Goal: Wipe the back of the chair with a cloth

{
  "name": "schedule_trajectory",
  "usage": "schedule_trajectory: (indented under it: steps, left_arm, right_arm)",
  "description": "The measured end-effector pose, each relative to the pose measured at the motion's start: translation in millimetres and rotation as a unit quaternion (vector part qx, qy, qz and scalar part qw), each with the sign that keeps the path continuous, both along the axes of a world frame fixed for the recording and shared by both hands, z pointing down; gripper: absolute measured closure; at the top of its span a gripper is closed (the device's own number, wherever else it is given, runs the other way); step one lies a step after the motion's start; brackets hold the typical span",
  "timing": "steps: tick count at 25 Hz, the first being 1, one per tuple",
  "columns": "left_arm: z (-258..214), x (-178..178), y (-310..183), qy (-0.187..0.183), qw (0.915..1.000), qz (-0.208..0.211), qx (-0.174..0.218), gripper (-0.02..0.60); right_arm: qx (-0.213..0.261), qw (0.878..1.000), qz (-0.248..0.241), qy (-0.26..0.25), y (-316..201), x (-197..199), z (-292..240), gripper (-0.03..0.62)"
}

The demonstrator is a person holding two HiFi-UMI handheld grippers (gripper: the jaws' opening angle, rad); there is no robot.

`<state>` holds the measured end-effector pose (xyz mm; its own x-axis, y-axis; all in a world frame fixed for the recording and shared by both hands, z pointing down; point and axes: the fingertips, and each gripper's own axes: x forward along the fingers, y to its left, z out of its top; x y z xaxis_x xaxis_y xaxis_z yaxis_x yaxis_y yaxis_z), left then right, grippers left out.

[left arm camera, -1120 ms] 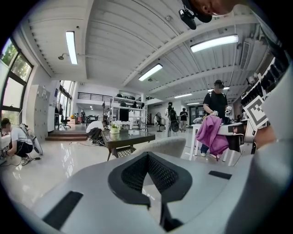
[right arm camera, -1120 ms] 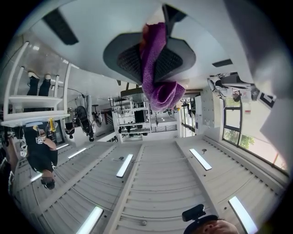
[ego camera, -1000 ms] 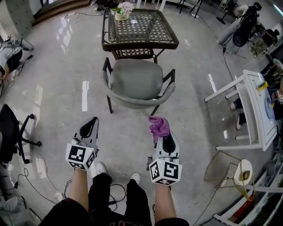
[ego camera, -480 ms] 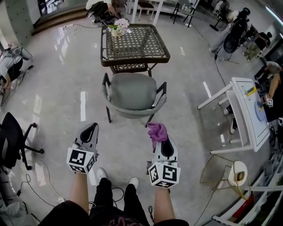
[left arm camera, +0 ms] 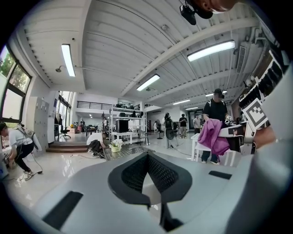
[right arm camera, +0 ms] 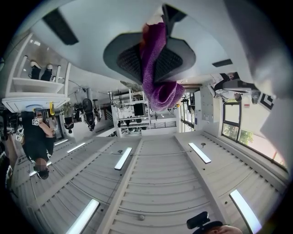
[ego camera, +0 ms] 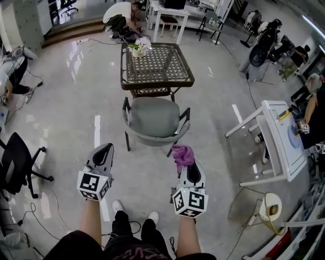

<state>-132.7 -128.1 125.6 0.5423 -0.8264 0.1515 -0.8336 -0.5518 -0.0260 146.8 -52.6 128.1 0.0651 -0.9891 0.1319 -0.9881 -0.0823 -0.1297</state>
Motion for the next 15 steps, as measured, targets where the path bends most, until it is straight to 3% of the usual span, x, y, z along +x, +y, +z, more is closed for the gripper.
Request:
schedule_trajectory:
  steps: [15]
  left_arm:
    - [-79.2, 1.2, 19.4, -0.009, 0.9991, -0.009, 0.04, 0.572]
  right_arm:
    - [0.023, 1.0, 0.002, 0.011, 16.9, 10.5, -62.0, 0.517]
